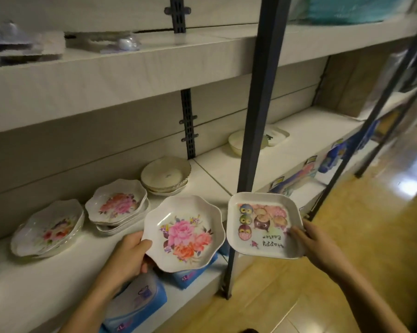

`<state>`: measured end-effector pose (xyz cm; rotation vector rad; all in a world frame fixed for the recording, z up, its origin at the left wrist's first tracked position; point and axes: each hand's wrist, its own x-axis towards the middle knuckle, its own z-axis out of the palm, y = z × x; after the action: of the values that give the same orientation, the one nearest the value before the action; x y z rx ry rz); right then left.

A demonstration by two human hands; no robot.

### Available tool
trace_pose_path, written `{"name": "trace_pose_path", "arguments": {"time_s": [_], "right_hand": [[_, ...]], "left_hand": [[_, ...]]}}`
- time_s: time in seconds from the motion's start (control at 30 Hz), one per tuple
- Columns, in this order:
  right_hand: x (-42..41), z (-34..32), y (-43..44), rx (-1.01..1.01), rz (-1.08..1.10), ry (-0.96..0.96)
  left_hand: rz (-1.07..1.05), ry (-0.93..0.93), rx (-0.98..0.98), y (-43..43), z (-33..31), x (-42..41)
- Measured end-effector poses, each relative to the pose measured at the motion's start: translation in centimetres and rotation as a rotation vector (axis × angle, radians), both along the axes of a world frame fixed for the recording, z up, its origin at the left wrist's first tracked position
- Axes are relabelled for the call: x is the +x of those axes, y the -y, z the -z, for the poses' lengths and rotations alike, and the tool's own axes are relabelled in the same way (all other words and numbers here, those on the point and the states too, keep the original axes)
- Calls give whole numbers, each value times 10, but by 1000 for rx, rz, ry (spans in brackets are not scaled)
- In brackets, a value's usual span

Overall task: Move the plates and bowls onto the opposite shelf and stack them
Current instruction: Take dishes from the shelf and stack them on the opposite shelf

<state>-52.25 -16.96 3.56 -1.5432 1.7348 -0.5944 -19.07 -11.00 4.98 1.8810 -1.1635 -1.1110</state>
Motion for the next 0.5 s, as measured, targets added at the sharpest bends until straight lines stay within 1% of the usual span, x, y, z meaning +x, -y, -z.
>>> {"name": "trace_pose_path", "arguments": {"time_s": [0.13, 0.3, 0.4, 0.5], "right_hand": [[-41, 1, 5, -22, 86, 13], [-100, 2, 25, -27, 106, 8], [-140, -1, 44, -33, 93, -25], [-182, -4, 65, -39, 62, -26]], "left_hand": [[56, -70, 14, 21, -3, -39], [130, -14, 15, 49, -3, -94], [98, 7, 7, 66, -1, -129], [63, -21, -3, 80, -4, -169]]}}
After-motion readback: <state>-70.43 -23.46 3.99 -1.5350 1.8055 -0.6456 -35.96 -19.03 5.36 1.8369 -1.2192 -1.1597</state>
